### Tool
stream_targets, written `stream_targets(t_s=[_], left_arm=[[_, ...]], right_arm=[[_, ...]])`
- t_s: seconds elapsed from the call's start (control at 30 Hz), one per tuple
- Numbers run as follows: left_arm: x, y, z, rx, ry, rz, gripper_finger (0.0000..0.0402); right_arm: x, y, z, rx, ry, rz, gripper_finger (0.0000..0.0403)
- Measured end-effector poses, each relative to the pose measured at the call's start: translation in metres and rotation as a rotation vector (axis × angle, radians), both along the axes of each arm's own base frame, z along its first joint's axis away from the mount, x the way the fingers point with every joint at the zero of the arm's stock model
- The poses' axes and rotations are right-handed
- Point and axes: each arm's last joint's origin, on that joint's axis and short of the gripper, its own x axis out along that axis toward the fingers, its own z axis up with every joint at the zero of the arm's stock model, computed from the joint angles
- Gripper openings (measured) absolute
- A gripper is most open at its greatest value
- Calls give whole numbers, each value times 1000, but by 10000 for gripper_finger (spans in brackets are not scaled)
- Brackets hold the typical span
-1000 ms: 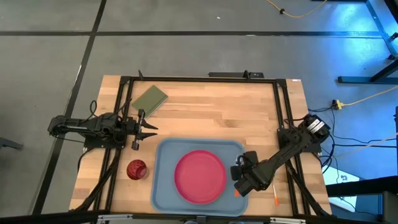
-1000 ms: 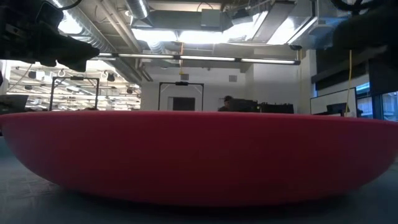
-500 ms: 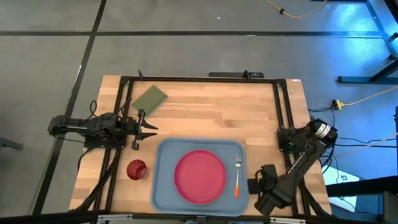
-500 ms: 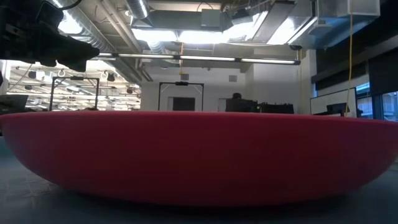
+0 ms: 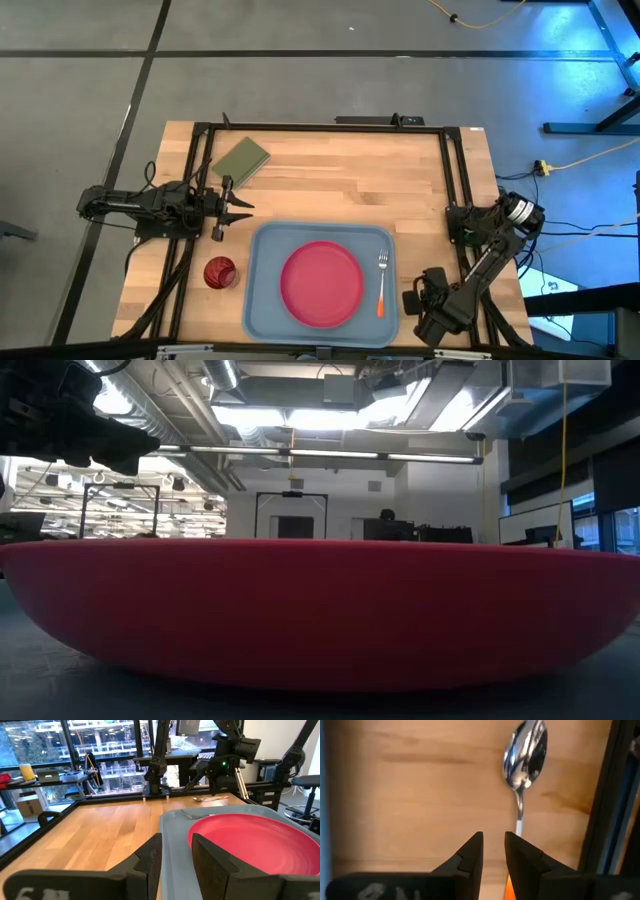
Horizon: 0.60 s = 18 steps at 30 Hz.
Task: Pick and place plate/cup/fork/spoon on tray
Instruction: Put the orange spoon on the blue tray to the right side of the pink plate
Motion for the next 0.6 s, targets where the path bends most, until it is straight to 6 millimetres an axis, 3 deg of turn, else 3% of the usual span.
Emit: stream_targets(t_s=[0.6], left_arm=[[0, 0, 0, 0, 0, 0, 100]], right_arm=[[-12, -9, -24, 13, 62, -2, 85]])
